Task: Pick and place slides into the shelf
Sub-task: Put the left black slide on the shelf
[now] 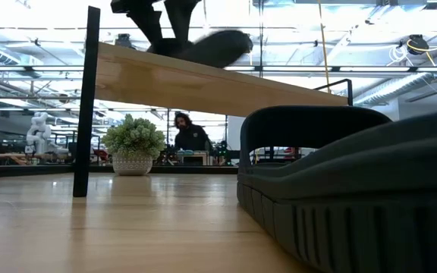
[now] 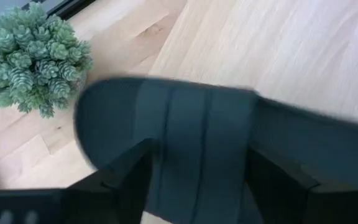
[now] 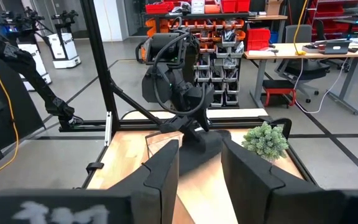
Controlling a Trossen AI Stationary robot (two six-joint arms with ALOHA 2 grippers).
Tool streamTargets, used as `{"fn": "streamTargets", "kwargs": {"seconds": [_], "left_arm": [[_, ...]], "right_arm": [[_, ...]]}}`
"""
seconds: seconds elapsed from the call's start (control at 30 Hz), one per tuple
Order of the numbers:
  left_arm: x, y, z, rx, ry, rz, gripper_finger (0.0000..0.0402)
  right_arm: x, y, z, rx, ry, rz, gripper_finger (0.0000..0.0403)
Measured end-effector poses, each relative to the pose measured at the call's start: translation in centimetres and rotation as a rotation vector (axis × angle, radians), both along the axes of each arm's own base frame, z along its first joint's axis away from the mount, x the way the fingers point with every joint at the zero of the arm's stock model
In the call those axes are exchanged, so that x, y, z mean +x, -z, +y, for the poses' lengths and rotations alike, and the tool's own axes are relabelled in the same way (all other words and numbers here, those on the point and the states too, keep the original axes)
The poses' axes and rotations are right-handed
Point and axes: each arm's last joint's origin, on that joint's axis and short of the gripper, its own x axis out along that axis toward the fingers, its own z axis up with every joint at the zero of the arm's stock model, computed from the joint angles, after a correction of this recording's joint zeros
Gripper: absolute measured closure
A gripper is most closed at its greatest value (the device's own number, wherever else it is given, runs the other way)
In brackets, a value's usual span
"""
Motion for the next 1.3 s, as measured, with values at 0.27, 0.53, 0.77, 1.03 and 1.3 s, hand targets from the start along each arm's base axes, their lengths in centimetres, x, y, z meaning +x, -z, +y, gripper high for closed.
{"fn": "streamTargets", "kwargs": {"seconds": [0.27,0.53,0.77,1.03,1.3], "left_arm": [[0.0,0.0,-0.3,-0.027,0.044,0.018,0.0101],[-1.6,-3.4,0.1,-0.008,0.062,-0.102,0.0083],[-6.0,-10.9,-0.8,0.083,0.139,-0.353,0.0086],[-11.4,-14.6,-2.8,0.107,0.196,-0.483,0.0087],[-14.1,-15.0,-4.3,0.094,0.233,-0.498,0.0083]], "right_arm": [[0.0,0.0,0.0,-0.001,0.0,0.0,0.0292],[0.4,0.0,0.0,0.001,-0.044,0.005,0.0292],[5.5,0.2,-1.3,0.046,-0.321,-0.015,0.0292],[16.3,5.5,-1.3,0.059,-0.504,0.175,0.0292],[24.4,9.7,2.9,-0.321,-0.283,0.283,0.0292]]}}
